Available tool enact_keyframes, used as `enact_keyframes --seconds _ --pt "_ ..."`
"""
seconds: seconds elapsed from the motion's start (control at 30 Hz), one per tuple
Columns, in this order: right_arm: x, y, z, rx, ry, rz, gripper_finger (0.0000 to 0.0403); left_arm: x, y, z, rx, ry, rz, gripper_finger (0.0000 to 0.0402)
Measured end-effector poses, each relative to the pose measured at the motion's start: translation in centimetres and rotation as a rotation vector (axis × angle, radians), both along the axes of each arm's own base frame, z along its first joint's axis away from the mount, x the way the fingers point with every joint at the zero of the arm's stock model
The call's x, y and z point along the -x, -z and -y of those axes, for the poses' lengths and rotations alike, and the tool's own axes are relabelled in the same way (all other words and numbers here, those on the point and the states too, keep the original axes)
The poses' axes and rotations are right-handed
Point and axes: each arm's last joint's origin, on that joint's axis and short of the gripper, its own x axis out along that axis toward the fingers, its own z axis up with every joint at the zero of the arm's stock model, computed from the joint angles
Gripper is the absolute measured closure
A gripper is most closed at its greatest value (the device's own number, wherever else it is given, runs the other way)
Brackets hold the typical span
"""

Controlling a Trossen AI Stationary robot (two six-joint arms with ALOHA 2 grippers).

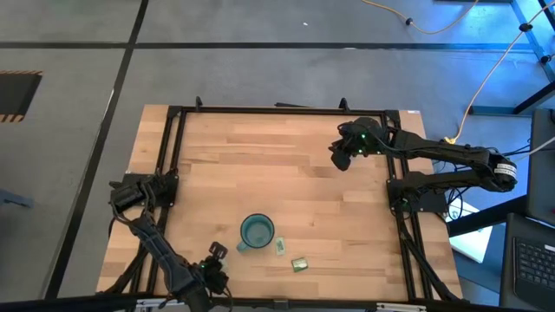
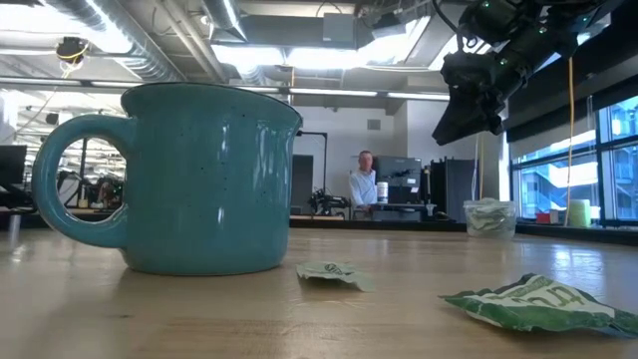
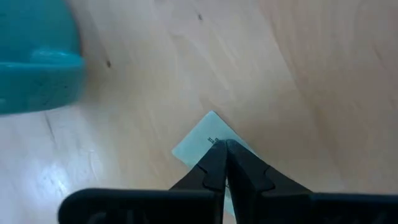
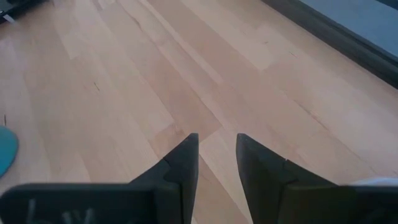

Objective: Pick and place items into bin
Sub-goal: Put the stevia packet into the transparent bin

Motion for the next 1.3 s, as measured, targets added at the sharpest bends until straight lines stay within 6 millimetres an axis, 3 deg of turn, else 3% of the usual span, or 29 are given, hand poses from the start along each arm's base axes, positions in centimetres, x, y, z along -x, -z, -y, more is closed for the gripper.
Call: enact_keyframes --seconds 0.13,0.27,0.43,0.53,0.67,1.3 --pt "0.0 0.0 0.0 0.000 0.000 0.000 0.0291 0.1 -1.1 -0.4 0.013 -0.031 0.039 0.0372" --pt "0.0 0.1 0.0 -0.003 0.000 -0.007 0.0291 0.2 -3.5 -0.7 0.091 -0.139 0.124 0.0345" --pt "0.1 0.2 -0.1 -0.009 0.000 -0.020 0.0291 0.6 -5.1 -1.4 0.248 -0.488 0.165 0.0319" --pt "0.1 0.2 -0.1 -0.009 -0.001 -0.020 0.0291 0.6 -4.7 -2.0 0.297 -0.715 0.119 0.0306" --pt "0.1 0.2 -0.1 -0.006 -0.003 -0.021 0.0291 -0.2 -4.6 -2.6 0.368 -0.886 0.016 0.0292" --pt "0.1 0.2 -0.1 0.031 -0.044 -0.039 0.0291 -3.7 -4.6 -5.5 0.433 -1.050 -0.093 0.0291"
